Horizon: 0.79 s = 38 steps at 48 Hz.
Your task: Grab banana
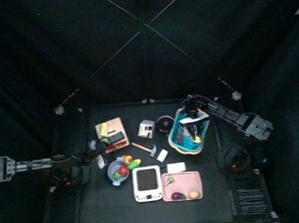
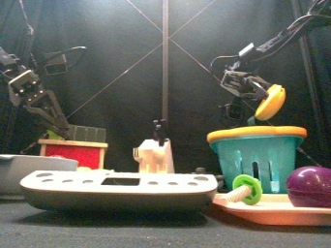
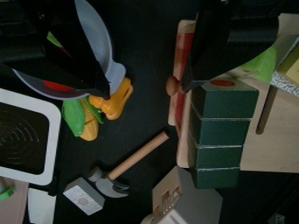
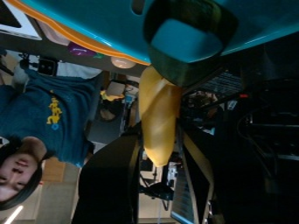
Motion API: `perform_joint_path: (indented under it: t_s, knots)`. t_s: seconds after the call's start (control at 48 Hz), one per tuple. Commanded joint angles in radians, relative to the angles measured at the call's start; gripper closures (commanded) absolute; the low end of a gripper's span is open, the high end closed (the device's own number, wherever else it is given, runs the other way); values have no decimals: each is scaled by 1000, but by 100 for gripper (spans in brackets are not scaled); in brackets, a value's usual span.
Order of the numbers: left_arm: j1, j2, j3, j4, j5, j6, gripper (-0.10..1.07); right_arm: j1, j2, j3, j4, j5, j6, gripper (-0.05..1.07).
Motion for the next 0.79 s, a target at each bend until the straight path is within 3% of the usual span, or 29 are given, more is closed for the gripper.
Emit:
perform_joint_path:
  t_s: [0.0, 0.188, 0.396, 0.583, 0.771]
  knots:
    - [-2, 2, -25, 3, -5, 0, -1, 8, -28, -6, 2, 6, -3, 48]
    - [-2, 2, -23, 3, -6, 0, -1, 15, -32, -25, -12, 3, -17, 48]
    - [-3, 2, -23, 3, 0, 2, -1, 40, -69, -25, -150, -41, -72, 48]
    - [-3, 2, -26, 2, 0, 0, -1, 64, -153, 44, -278, -183, -106, 48]
    - [-3, 2, -26, 2, -2, 0, -1, 63, -213, 132, -279, -290, -109, 48]
